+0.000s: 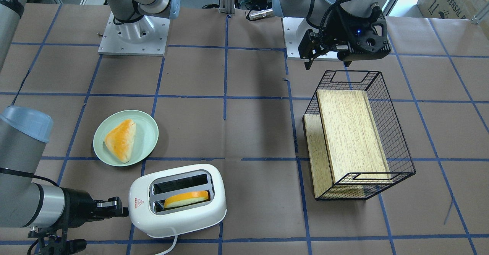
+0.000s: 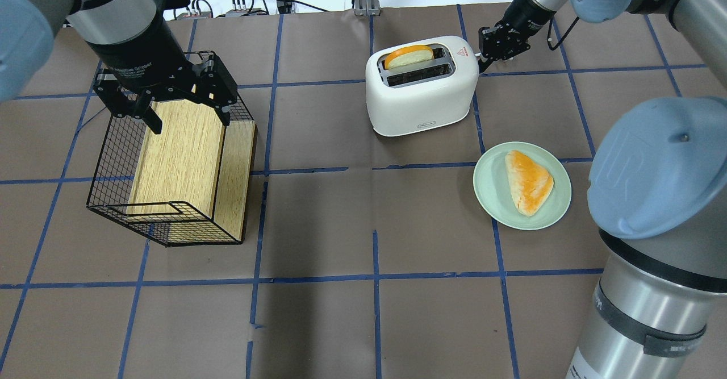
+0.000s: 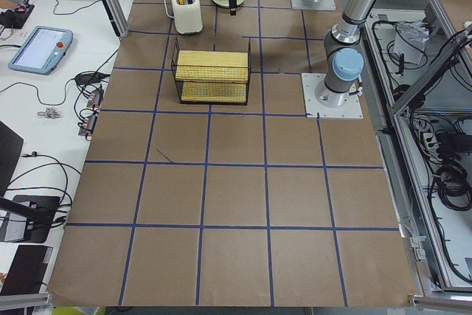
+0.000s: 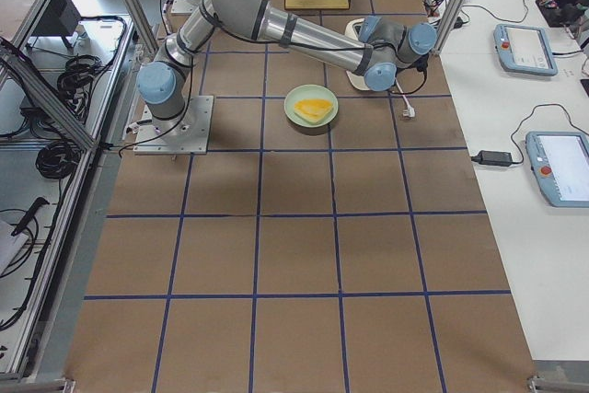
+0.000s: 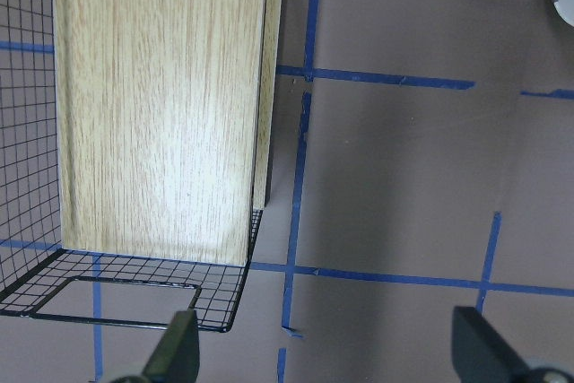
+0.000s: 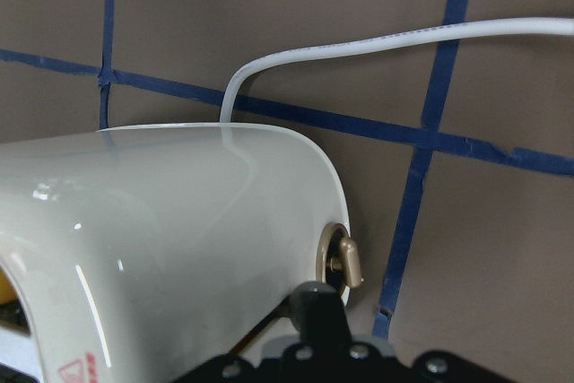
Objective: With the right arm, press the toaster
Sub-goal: 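Lift the right gripper up off the toaster lever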
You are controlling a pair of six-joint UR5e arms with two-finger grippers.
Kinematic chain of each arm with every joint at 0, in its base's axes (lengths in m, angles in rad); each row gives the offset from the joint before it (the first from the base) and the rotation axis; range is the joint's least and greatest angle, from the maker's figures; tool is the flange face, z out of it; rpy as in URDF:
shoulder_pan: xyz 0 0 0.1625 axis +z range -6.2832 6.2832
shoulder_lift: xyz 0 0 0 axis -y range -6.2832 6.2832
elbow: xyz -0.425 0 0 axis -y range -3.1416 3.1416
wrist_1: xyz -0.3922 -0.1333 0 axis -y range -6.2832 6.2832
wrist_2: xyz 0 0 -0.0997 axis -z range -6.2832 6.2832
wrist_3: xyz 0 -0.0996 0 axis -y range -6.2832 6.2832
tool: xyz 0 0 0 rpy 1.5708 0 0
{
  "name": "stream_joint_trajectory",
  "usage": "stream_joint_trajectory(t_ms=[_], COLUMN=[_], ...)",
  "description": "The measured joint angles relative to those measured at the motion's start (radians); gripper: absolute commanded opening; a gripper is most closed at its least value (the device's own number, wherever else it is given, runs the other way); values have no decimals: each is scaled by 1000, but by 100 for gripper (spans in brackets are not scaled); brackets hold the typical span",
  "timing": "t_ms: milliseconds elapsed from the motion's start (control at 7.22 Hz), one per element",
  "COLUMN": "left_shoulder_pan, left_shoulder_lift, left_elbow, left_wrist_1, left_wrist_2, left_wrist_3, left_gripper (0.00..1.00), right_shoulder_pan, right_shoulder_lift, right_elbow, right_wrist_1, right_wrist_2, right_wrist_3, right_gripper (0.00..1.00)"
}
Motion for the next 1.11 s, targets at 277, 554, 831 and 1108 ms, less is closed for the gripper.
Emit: stream_joint_trajectory(t_ms=[277, 554, 831, 1108], left_shoulder_pan=[0, 0, 0, 0], left_shoulder_lift=[0, 0, 0, 0], left_elbow=[0, 0, 0, 0], left_wrist_1=[0, 0, 0, 0], left_wrist_2=[0, 0, 0, 0], left_wrist_3=[0, 0, 0, 0], left_gripper=[100, 100, 100, 100], right_shoulder_pan=[1, 2, 13, 78], right_shoulder_lift=[5, 2, -10, -39], right_elbow=[0, -7, -60, -123], right_wrist_1=[-4, -6, 2, 9], right_wrist_2=[0, -5, -69, -289], right_wrist_3=[0, 4, 10, 8], right_gripper=[6, 43, 100, 100])
